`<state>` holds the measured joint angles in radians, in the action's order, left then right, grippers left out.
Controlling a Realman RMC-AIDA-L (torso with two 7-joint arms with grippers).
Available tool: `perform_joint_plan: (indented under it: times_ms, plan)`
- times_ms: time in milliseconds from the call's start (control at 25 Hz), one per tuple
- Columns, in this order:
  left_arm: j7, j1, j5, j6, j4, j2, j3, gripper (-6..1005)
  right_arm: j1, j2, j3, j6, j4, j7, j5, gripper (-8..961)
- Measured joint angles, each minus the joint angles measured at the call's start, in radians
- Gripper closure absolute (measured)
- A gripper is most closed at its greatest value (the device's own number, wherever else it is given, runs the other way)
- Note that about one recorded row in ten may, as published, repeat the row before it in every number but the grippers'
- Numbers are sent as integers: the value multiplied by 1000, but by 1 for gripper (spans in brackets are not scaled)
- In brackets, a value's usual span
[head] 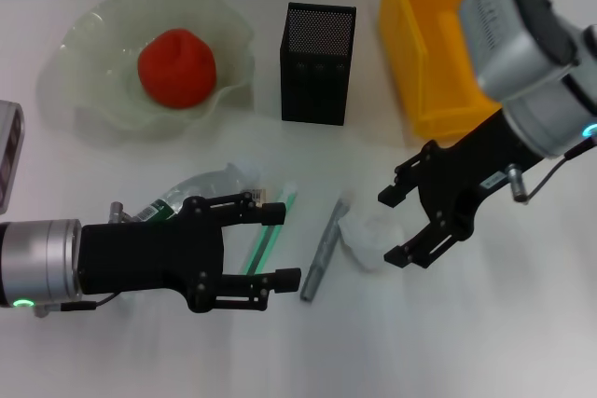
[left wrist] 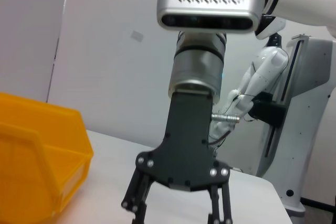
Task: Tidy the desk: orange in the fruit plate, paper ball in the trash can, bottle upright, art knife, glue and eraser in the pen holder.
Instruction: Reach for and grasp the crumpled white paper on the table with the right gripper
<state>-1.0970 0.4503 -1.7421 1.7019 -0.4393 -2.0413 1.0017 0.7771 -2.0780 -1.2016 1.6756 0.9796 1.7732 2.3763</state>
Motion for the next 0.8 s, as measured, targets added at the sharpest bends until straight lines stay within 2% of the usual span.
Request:
perform_joint_plan:
  times_ms: [400,800]
  plan:
    - [-3,0,-15,1,-1,0,0,190,-13,-6,-128,-146,-34,1,-3,244]
    - [0,-1,-15,2,-1,0,0,190,-13,-8,-176,-193,-64,-4,-12,255]
